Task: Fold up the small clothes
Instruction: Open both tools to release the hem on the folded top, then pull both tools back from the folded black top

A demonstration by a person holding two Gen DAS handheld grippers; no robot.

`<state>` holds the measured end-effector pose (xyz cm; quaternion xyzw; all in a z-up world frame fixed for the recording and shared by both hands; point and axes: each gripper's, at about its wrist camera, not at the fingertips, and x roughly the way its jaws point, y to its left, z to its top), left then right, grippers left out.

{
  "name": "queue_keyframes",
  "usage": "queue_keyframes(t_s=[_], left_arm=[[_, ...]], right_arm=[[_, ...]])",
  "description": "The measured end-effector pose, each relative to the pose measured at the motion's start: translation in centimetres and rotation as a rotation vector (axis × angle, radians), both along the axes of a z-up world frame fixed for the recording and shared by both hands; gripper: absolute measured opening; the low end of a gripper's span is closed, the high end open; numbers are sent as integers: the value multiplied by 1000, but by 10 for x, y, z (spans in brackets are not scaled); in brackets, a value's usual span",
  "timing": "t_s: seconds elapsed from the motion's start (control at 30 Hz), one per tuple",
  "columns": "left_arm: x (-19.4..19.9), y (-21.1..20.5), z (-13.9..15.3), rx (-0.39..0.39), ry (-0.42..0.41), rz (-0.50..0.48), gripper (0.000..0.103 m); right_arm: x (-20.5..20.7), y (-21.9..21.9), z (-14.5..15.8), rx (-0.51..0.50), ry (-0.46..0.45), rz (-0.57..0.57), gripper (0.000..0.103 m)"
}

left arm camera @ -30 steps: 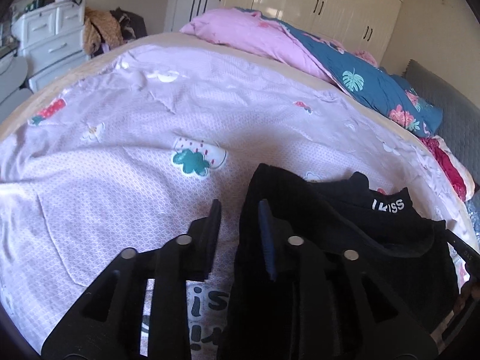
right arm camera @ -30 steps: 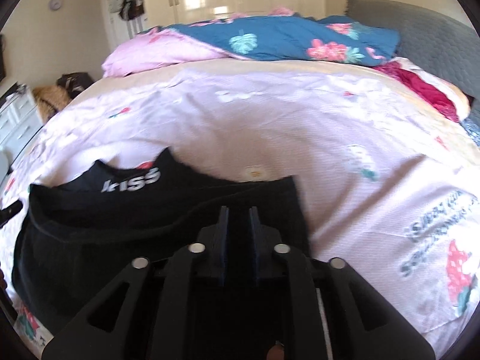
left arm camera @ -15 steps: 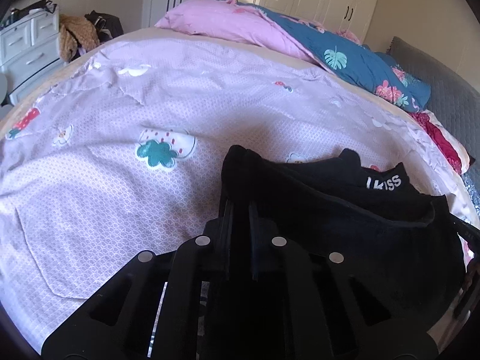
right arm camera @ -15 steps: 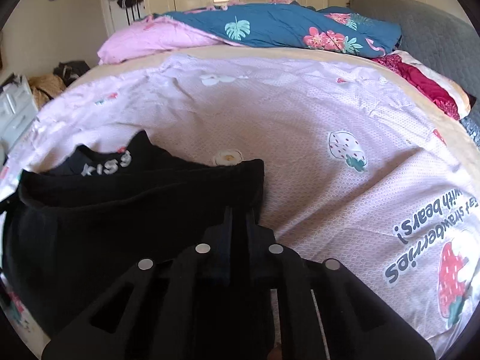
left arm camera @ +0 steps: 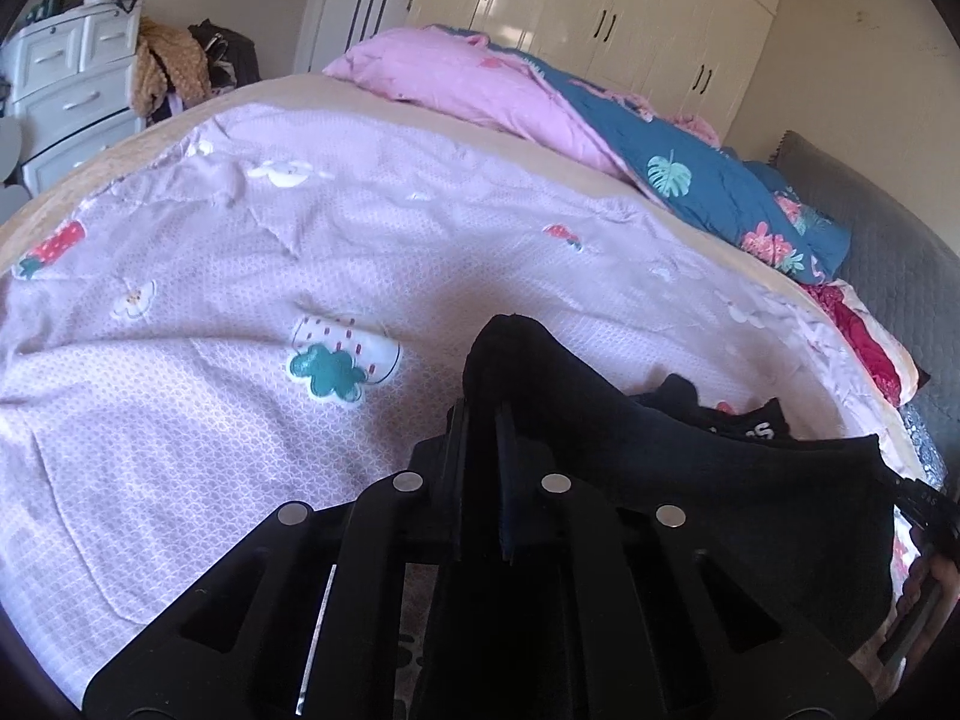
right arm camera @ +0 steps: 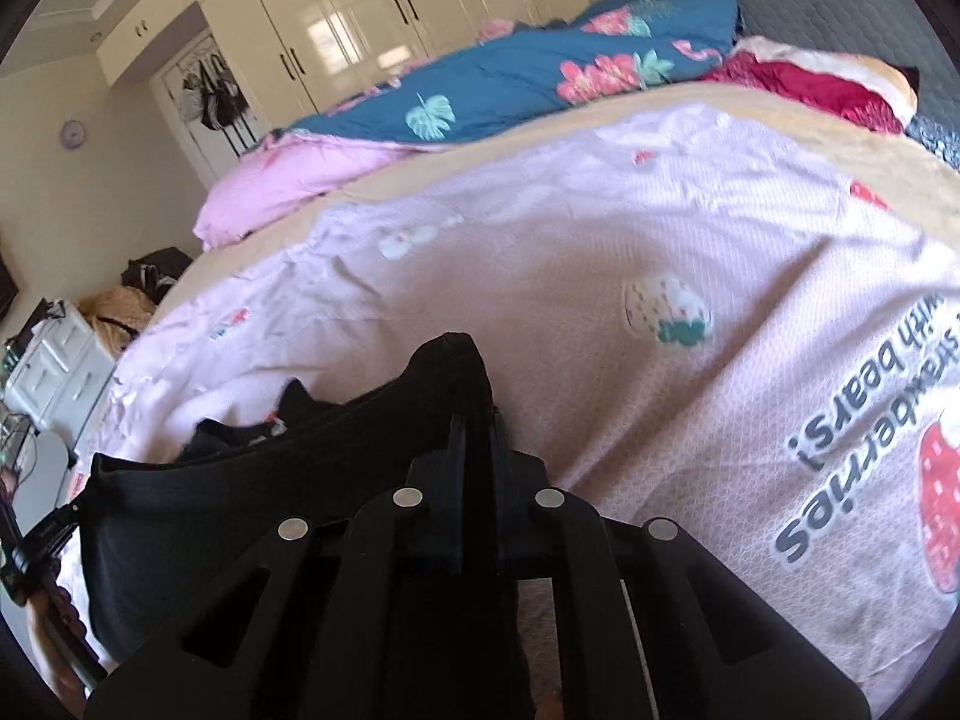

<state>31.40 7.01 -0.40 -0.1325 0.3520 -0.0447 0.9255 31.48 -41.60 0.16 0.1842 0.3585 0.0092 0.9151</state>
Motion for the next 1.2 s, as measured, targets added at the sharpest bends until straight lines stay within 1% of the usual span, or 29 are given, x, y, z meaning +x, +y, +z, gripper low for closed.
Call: queue_keyframes(t_s=[0.1, 0.2, 0.27, 0.33, 0.37, 0.43, 0.47, 0.57, 0.63, 0.73, 0.77, 0.9, 0.93, 0.97, 1.0, 1.03, 1.13, 1.17, 1.2], left_arm=[[2, 2, -11, 2, 34, 15, 2], [2, 6, -13, -12, 35, 23, 3], [1, 4, -13, 3, 34, 22, 3], [0, 1, -12, 20, 34, 22, 5], [-1, 0, -12, 29, 35, 21, 5], [-4, -1, -8, 47, 30, 31, 6], [-5, -1, -6, 50, 27, 34, 7], [-11, 1, 2, 57, 19, 50, 7], [-16, 0, 5, 57, 19, 47, 15], [-25, -6, 11, 63, 17, 32, 21], [-27, -10, 13, 66, 14, 24, 23], [-38, -31, 20, 97, 7, -36, 33], [-40, -36, 21, 103, 9, -53, 35], [-42, -41, 21, 107, 12, -64, 37], [-44, -46, 21, 110, 17, -81, 41], [-45, -50, 21, 113, 25, -92, 49], [-52, -60, 19, 127, 40, -113, 59], [-55, -64, 18, 137, 47, -120, 61], [-58, -66, 17, 142, 53, -124, 66]], right_arm=[[5, 3, -9, -18, 22, -3, 6], [5, 8, -11, -39, 27, -4, 6], [6, 10, -12, -62, 37, -3, 8], [7, 11, -12, -92, 53, -15, 14], [6, 11, -13, -99, 63, -16, 19], [5, 9, -13, -101, 71, -16, 25], [4, 8, -12, -101, 76, -12, 30], [1, 8, -9, -108, 88, -10, 38], [-1, 9, -8, -96, 93, 4, 40], [-6, 12, -4, -88, 91, 27, 43], [-8, 14, -3, -90, 90, 34, 46], [-21, 21, 3, -89, 83, 61, 47], [-26, 23, 5, -86, 79, 74, 49], [-28, 25, 6, -87, 79, 84, 57], [-29, 26, 7, -92, 80, 90, 58], [-32, 28, 8, -102, 85, 95, 58], [-39, 29, 8, -117, 97, 100, 60], [-44, 28, 6, -114, 101, 98, 63], [-46, 27, 5, -111, 103, 97, 64]])
